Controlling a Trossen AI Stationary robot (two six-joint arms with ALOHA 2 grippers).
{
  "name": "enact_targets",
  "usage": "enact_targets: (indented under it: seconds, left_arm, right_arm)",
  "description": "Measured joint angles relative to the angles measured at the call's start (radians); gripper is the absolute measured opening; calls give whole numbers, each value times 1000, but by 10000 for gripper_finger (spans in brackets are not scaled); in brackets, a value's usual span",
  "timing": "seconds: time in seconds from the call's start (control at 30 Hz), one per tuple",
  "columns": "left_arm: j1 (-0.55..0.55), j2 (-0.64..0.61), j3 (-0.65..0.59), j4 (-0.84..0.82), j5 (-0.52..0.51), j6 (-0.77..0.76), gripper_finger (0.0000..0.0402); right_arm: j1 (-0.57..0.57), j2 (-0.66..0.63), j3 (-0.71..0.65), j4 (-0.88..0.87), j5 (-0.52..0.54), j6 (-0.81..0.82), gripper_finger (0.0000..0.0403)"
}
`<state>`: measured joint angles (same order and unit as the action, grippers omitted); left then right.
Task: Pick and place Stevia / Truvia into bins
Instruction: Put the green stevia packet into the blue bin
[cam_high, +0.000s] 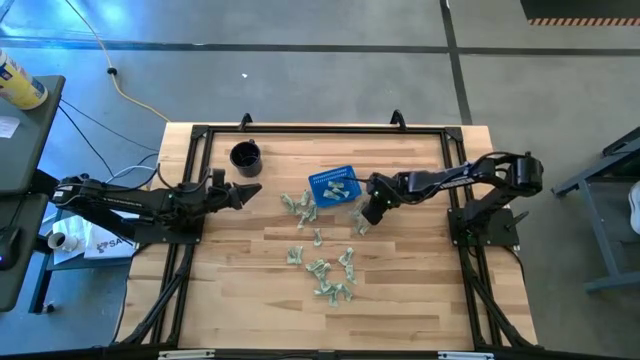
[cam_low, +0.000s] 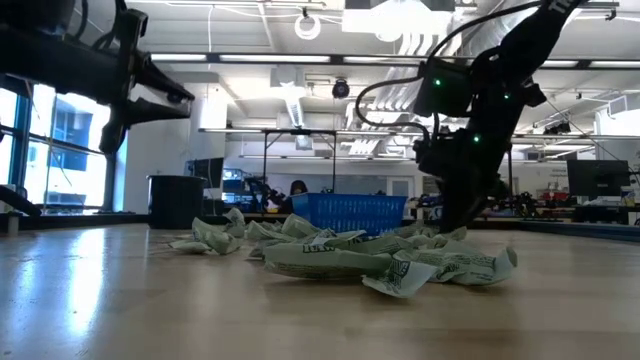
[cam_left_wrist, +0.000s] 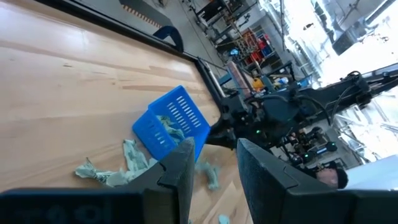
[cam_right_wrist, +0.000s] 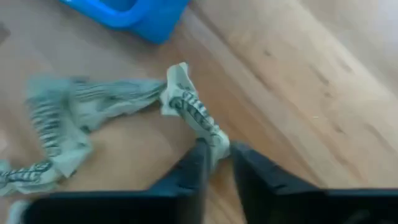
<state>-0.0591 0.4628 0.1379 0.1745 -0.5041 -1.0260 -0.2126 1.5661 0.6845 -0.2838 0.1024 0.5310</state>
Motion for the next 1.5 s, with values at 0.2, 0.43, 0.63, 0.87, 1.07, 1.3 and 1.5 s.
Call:
enact_targets:
  seconds: [0.2,0.43,0.63,0.87,1.07,1.3,1.5]
  left_arm:
    - [0,0,0,-13,-2,0,156]
    - [0,0,0,-14,-3,-3,156]
    - [0,0,0,-21,-4,0,156]
    - [0,0,0,-25,-5,9,156]
    - [0,0,0,-28,-4,7,156]
    - [0,0,0,-28,60,1,156]
    - [0,0,0,-42,67,-1,156]
  right_arm:
    - [4,-1,61,-75,-71,18,18]
    - [45,-37,274,-254,-83,-62,11]
    - [39,-29,515,-311,-30,-209,6]
    - [-73,71,610,-285,-44,-257,5]
    - [-113,200,611,-248,-192,-222,20]
    - [-99,211,610,-296,-133,-199,106]
    - [-66,137,609,-367,-1,-224,191]
